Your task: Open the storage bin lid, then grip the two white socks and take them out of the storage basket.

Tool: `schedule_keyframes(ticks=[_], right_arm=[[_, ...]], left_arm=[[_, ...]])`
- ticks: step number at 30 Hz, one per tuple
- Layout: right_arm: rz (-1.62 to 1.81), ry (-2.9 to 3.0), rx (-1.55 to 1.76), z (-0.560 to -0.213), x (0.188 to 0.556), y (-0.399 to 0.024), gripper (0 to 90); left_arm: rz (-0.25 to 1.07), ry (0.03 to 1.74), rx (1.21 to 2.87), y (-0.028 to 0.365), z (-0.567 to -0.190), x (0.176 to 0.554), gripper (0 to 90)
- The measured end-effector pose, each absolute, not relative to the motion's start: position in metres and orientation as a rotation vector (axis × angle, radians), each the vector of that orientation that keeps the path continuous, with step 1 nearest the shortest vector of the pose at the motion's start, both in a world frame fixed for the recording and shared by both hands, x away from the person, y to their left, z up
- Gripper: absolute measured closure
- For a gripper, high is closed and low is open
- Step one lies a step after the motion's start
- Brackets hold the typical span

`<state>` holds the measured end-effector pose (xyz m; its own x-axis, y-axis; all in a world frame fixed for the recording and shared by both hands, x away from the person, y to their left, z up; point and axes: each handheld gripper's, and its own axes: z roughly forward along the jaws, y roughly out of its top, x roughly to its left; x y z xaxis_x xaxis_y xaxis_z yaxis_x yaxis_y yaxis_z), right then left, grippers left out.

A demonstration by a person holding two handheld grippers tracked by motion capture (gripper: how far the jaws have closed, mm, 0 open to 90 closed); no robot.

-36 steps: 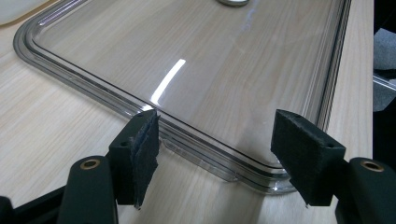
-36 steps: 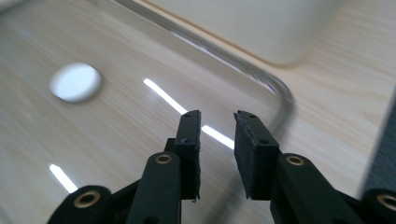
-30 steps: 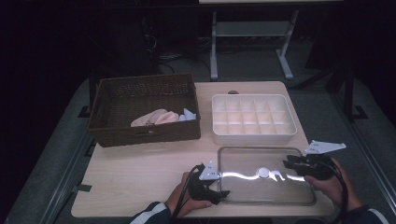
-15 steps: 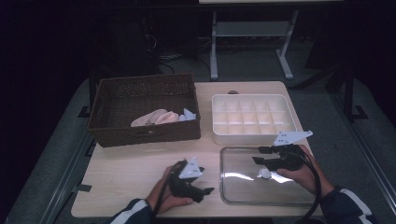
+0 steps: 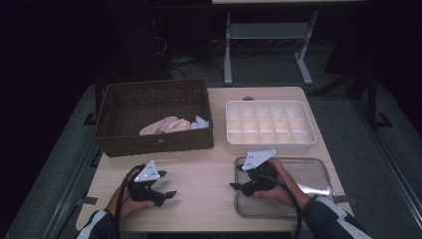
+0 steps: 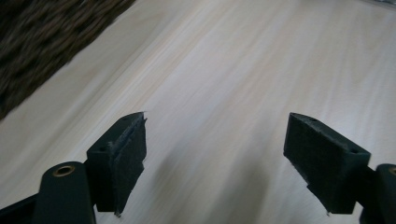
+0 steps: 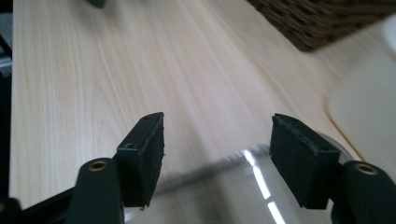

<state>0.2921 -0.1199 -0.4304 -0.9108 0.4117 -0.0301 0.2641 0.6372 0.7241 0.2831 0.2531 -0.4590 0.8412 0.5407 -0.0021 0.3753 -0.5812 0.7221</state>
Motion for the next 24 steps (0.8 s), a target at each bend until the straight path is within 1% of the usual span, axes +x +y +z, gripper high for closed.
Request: schedule_keyframes(ticks=[3, 4, 5, 7, 9, 12, 16, 21, 24], right_arm=[[1.137, 2.676, 0.476, -0.438, 0.284, -0.108, 31.0], [1.140, 2.683, 0.463, -0.442, 0.281, -0.106, 30.2], [1.136, 2.694, 0.453, -0.445, 0.280, -0.104, 30.7], [1.099, 2.708, 0.399, -0.449, 0.279, -0.101, 32.3], [1.119, 2.703, 0.376, -0.450, 0.280, -0.099, 30.1], [1.136, 2.696, 0.422, -0.448, 0.280, -0.098, 27.8], [1.133, 2.687, 0.449, -0.451, 0.284, -0.096, 25.4], [1.107, 2.680, 0.459, -0.454, 0.285, -0.096, 25.3], [1.118, 2.671, 0.466, -0.453, 0.286, -0.098, 25.3]], left_arm=[[0.293, 0.673, 2.279, 0.256, -0.463, 0.283, 21.1], [0.275, 0.680, 2.273, 0.257, -0.465, 0.282, 21.1], [0.256, 0.692, 2.269, 0.257, -0.467, 0.281, 21.0], [0.271, 0.680, 2.278, 0.258, -0.471, 0.280, 20.4], [0.278, 0.672, 2.274, 0.259, -0.472, 0.280, 20.3], [0.285, 0.665, 2.239, 0.260, -0.475, 0.279, 18.8], [0.283, 0.659, 2.247, 0.261, -0.474, 0.277, 18.9], [0.284, 0.665, 2.249, 0.261, -0.474, 0.278, 17.4], [0.289, 0.706, 2.259, 0.259, -0.473, 0.279, 17.1]])
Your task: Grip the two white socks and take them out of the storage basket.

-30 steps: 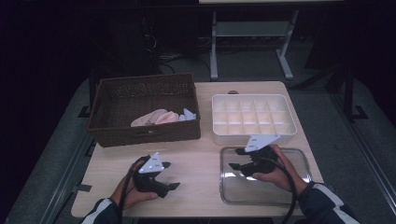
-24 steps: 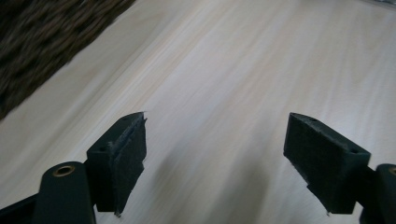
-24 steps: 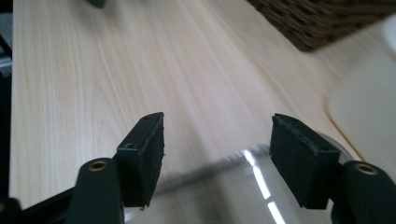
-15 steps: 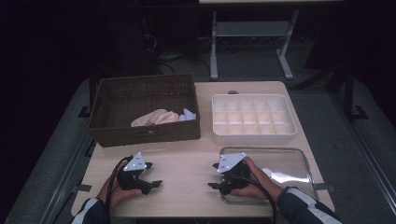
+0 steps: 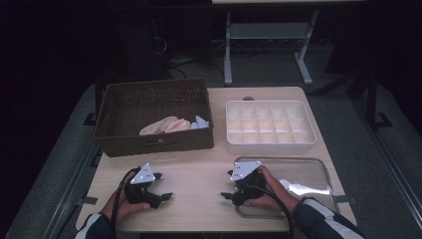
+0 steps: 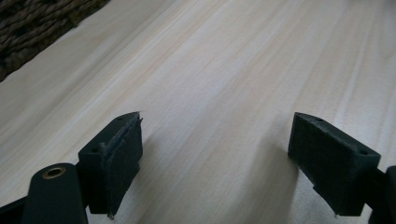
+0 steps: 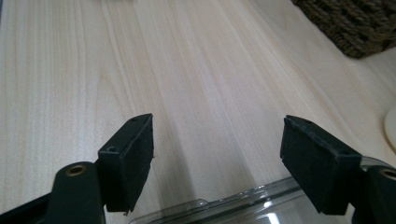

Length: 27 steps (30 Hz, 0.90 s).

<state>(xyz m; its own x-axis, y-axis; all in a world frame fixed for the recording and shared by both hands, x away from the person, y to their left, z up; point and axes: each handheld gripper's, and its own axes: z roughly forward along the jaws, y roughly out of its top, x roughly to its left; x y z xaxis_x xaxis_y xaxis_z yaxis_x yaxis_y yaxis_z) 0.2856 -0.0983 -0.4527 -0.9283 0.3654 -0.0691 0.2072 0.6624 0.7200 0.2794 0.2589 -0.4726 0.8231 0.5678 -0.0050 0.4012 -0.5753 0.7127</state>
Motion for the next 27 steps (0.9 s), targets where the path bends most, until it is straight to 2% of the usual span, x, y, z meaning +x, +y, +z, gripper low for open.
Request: schedule_keyframes(ticks=[4, 7, 13, 18, 25, 27], right_arm=[[1.140, 2.661, 0.493, -0.451, 0.287, -0.101, 25.4], [1.139, 2.661, 0.497, -0.452, 0.287, -0.103, 25.5], [1.183, 2.667, 0.530, -0.448, 0.283, -0.114, 27.6], [1.177, 2.651, 0.543, -0.446, 0.278, -0.117, 28.3], [1.151, 2.640, 0.544, -0.450, 0.278, -0.113, 27.6], [1.142, 2.633, 0.519, -0.451, 0.279, -0.114, 27.5]], left_arm=[[0.265, 0.710, 2.271, 0.258, -0.470, 0.281, 17.3], [0.252, 0.681, 2.274, 0.255, -0.467, 0.282, 22.4], [0.294, 0.609, 2.288, 0.244, -0.448, 0.290, 23.7], [0.318, 0.573, 2.205, 0.248, -0.421, 0.293, 29.0], [0.468, 0.512, 2.158, 0.248, -0.362, 0.311, 28.5], [0.465, 0.507, 2.158, 0.247, -0.350, 0.325, 29.3]])
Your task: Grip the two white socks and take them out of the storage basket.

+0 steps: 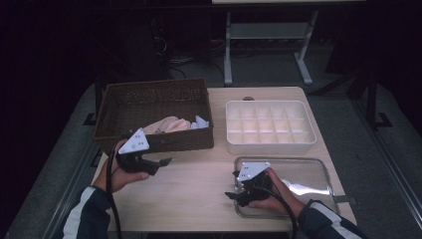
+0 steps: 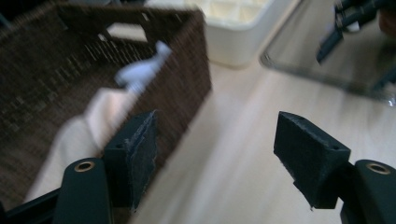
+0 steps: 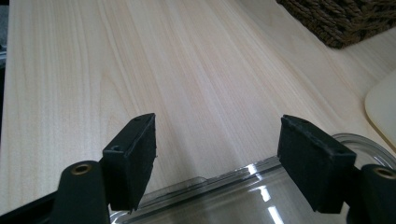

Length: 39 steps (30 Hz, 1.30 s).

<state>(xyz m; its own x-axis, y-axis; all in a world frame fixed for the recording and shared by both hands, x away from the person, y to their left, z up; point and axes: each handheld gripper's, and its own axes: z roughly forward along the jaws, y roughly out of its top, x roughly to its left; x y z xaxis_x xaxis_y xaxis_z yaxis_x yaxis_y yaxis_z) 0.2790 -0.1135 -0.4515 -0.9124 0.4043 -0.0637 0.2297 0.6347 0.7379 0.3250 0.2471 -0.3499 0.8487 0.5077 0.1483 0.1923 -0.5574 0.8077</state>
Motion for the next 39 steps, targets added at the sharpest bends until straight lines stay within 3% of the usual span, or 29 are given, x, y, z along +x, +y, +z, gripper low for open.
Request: schedule_keyframes(ticks=[9, 20, 29, 35, 39], right_arm=[[1.146, 2.631, 0.558, -0.452, 0.279, -0.116, 27.5], [1.158, 2.654, 0.612, -0.458, 0.281, -0.121, 27.5], [1.139, 2.658, 0.667, -0.462, 0.280, -0.124, 27.5], [1.118, 2.669, 0.699, -0.465, 0.277, -0.126, 27.9], [1.110, 2.677, 0.682, -0.466, 0.276, -0.125, 27.7]], left_arm=[[0.472, 0.507, 2.236, 0.226, -0.332, 0.407, 30.3], [0.368, 0.527, 2.402, 0.189, -0.359, 0.487, 29.9], [0.178, 0.420, 2.562, 0.151, -0.394, 0.514, 30.8], [0.093, 0.445, 2.605, 0.133, -0.416, 0.522, 37.1], [0.069, 0.468, 2.668, 0.125, -0.431, 0.525, 34.3]])
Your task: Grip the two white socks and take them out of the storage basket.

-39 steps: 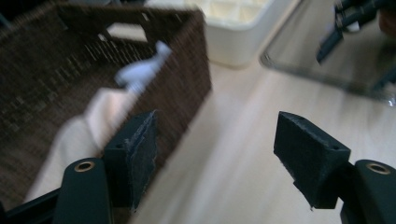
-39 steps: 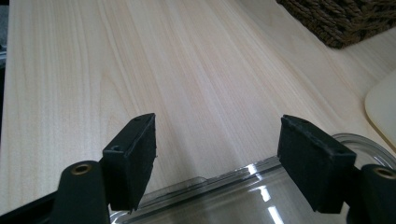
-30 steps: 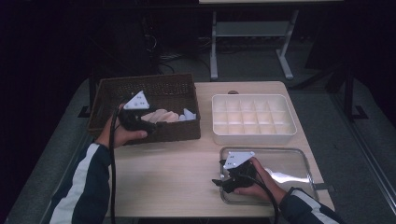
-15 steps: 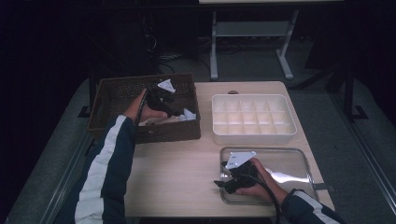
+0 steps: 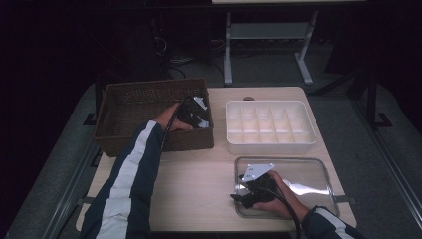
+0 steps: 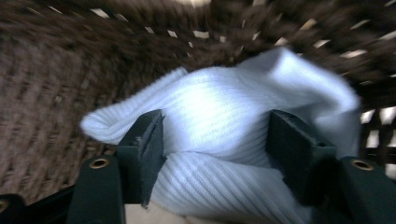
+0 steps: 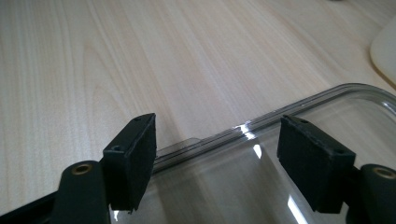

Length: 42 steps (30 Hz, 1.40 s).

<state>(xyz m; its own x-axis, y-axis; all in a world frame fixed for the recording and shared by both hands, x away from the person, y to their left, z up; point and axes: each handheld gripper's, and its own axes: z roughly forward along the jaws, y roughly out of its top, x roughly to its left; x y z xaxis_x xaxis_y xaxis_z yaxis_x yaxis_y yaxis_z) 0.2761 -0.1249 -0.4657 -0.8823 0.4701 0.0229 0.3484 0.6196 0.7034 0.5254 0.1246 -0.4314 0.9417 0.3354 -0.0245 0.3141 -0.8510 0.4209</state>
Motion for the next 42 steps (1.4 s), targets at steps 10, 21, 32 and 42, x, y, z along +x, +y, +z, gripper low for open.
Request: schedule_keyframes(ticks=[10, 21, 32, 42], right_arm=[[1.100, 2.699, 0.635, -0.466, 0.275, -0.124, 26.7], [1.112, 2.713, 0.591, -0.467, 0.274, -0.123, 26.6], [1.110, 2.719, 0.585, -0.466, 0.273, -0.125, 27.0], [1.122, 2.722, 0.600, -0.465, 0.272, -0.124, 27.5]], left_arm=[[-0.016, 0.555, 2.753, 0.124, -0.437, 0.530, 31.9], [0.135, 0.532, 2.837, 0.124, -0.428, 0.526, 73.7], [0.343, 0.588, 2.771, 0.135, -0.411, 0.524, 78.0], [0.403, 0.669, 2.545, 0.163, -0.377, 0.518, 78.2]])
